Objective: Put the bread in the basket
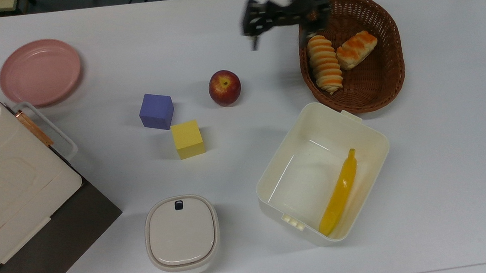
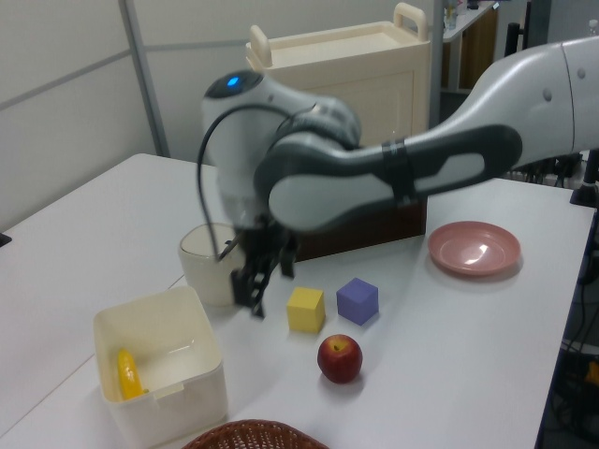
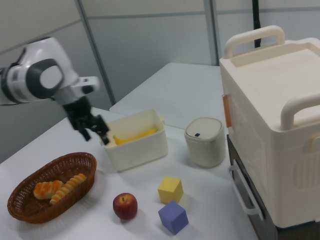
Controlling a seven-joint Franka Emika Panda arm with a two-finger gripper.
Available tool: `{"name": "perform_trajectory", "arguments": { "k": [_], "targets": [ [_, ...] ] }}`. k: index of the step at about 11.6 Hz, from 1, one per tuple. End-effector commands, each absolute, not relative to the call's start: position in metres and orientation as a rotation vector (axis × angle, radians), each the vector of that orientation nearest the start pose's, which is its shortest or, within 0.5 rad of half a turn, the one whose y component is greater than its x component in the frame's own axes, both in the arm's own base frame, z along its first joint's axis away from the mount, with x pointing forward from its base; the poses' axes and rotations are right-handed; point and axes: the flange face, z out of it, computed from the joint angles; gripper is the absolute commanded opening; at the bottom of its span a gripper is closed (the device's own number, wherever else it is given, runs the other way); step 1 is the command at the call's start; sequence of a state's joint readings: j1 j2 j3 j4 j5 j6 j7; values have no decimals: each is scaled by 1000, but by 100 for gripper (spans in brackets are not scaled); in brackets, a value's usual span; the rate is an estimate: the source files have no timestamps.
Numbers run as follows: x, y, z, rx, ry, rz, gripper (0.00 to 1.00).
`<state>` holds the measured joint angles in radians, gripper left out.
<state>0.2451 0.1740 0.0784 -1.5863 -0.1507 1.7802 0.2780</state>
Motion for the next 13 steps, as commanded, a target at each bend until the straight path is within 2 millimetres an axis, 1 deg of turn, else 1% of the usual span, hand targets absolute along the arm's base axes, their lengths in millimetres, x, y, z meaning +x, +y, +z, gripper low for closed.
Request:
{"name": "perform_trajectory", "arguments": {
  "k": [1,2,4,5,7,10,13],
  "targets": [
    [595,90,555,-3269,-89,-57,100],
    [595,62,564,-3251,-13,-70,100],
    [589,18,573,-3236,106,-28,100],
    [584,3,575,-3234,131,2,100],
    [577,-17,586,-3184,199,-1,100],
    [568,-28,596,-3165,231,15,100],
    [568,-24,596,-3166,221,15,100]
  ]
}}
